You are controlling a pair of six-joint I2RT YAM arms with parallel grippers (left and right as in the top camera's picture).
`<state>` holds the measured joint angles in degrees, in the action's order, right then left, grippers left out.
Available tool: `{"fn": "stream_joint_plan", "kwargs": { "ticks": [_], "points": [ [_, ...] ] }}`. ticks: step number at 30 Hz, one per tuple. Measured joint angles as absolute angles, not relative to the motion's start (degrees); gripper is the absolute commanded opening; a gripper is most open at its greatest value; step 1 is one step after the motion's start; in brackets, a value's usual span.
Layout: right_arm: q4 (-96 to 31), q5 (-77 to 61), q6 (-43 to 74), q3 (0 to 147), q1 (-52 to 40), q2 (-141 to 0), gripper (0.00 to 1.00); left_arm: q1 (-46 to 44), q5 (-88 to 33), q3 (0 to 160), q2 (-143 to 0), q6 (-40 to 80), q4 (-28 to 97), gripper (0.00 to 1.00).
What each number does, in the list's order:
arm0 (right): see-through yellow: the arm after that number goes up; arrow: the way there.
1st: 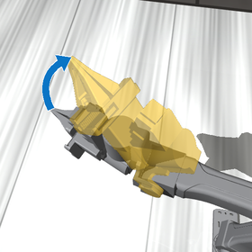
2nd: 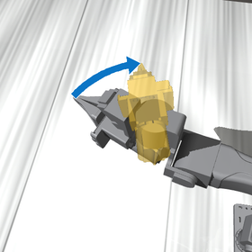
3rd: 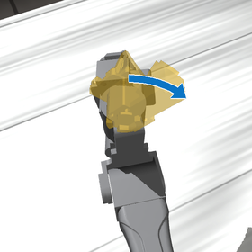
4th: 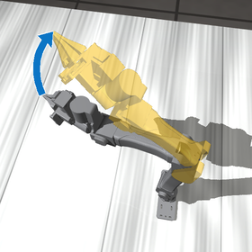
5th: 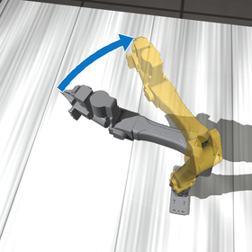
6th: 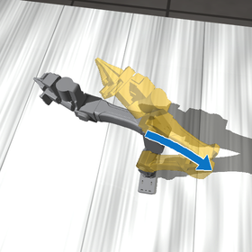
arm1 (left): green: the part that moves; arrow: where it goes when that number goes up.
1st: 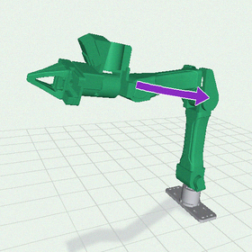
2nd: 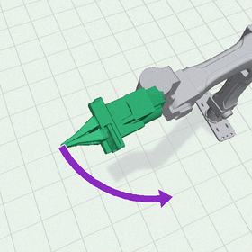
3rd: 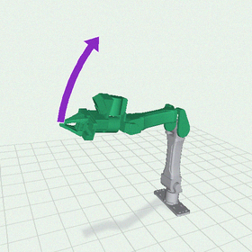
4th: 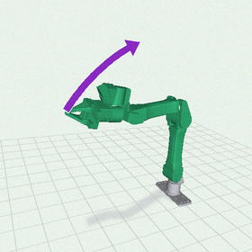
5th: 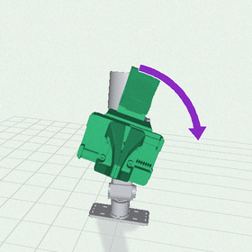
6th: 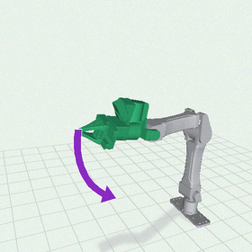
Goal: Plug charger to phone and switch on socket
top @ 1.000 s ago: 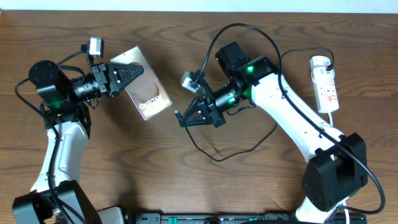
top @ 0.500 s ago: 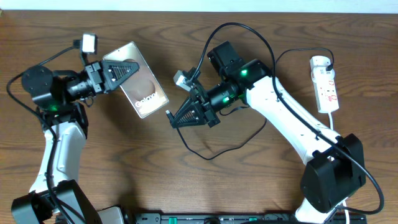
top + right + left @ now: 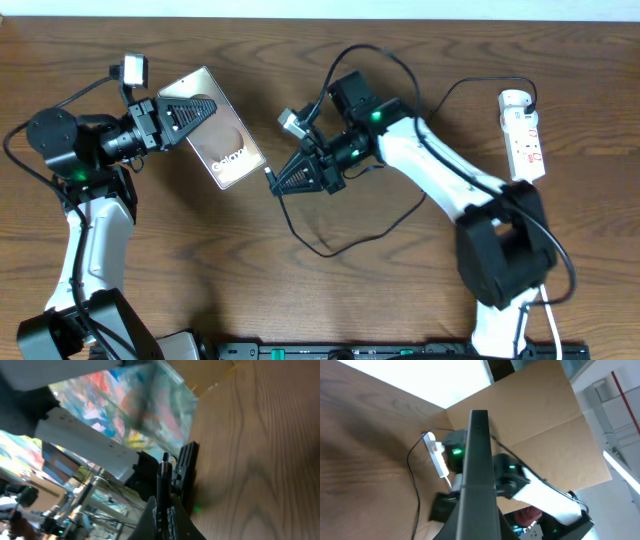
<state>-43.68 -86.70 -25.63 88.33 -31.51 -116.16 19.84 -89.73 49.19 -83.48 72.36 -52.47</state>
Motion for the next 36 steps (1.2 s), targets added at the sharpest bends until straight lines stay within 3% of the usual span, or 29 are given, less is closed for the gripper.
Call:
{"fn": "stream_joint_plan", "kwargs": {
  "ticks": [36],
  "points": [
    [-38.02, -87.74, -19.03, 87.88, -35.18, -118.5, 0.01, 19.64, -89.73, 49.19, -85.84, 69.28, -52.97, 0.07]
  ]
}}
